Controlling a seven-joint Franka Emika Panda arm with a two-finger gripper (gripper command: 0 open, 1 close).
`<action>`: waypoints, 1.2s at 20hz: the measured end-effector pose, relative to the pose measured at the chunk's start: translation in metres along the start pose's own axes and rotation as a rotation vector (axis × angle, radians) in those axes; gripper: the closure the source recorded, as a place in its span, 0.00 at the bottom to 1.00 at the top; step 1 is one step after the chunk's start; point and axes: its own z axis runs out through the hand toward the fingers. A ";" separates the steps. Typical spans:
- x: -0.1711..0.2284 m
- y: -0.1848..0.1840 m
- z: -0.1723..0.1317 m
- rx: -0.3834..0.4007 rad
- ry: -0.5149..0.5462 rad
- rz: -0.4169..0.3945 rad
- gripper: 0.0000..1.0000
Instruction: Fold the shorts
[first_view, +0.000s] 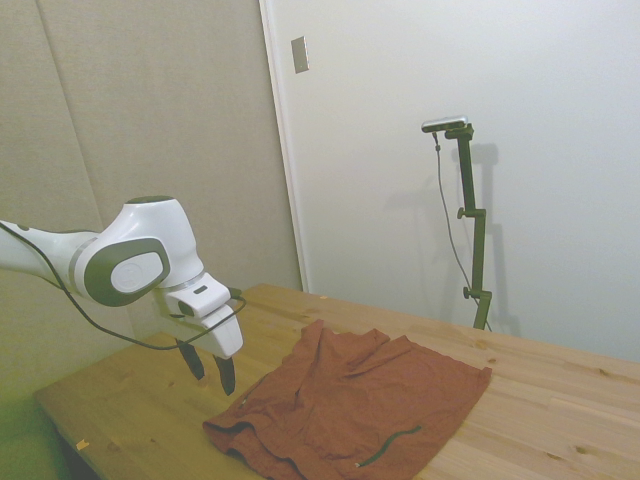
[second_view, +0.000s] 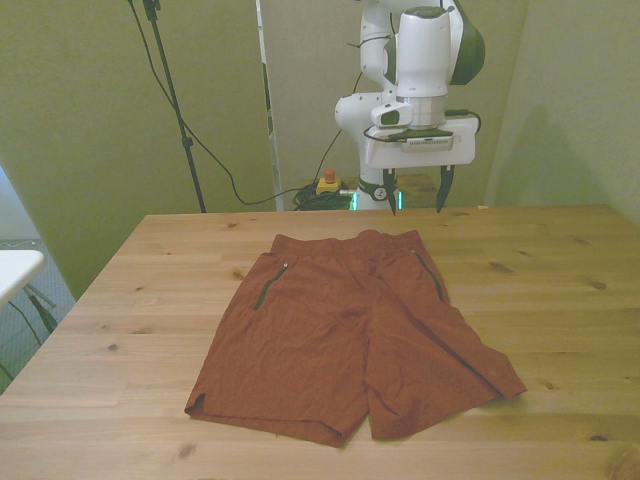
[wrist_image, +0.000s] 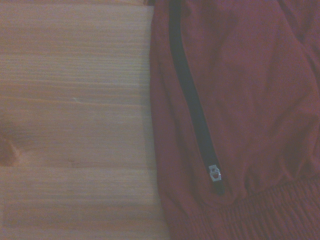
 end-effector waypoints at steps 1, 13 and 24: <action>0.000 0.000 0.000 -0.001 0.000 0.000 0.00; -0.106 -0.081 0.043 -0.287 0.331 -0.229 0.00; -0.107 -0.082 0.089 -0.529 0.371 -0.266 0.00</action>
